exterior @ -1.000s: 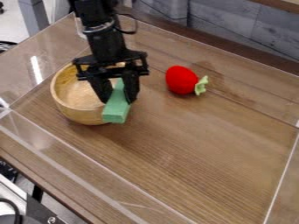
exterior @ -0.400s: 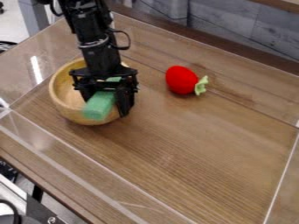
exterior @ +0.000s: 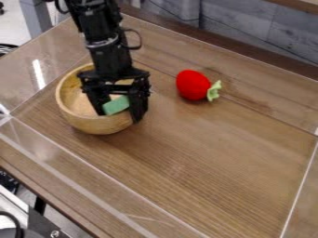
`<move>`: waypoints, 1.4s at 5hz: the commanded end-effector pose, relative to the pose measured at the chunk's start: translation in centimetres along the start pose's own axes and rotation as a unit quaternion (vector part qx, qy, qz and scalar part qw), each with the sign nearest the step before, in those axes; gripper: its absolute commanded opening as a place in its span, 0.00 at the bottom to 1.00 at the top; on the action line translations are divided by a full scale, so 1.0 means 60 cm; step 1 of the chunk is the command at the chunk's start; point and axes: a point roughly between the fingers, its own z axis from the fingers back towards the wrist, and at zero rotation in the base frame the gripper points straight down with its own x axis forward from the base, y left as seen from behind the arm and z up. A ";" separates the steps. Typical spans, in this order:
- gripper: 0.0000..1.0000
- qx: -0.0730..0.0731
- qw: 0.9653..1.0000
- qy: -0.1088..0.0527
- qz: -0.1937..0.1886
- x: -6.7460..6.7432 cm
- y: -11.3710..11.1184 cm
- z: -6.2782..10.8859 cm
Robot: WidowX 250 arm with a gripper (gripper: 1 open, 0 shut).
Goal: Put the green stick in the brown bowl
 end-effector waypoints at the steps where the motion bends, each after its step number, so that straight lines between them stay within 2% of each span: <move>1: 1.00 -0.001 0.999 -0.033 -0.006 0.010 -0.051 0.045; 2: 1.00 -0.002 0.999 -0.040 -0.004 0.024 -0.089 0.056; 3: 0.00 0.000 0.999 -0.042 -0.015 0.034 -0.069 0.055; 4: 1.00 0.003 0.999 -0.042 -0.026 0.044 -0.052 0.050; 7: 1.00 0.009 0.997 -0.044 -0.055 0.034 -0.066 0.047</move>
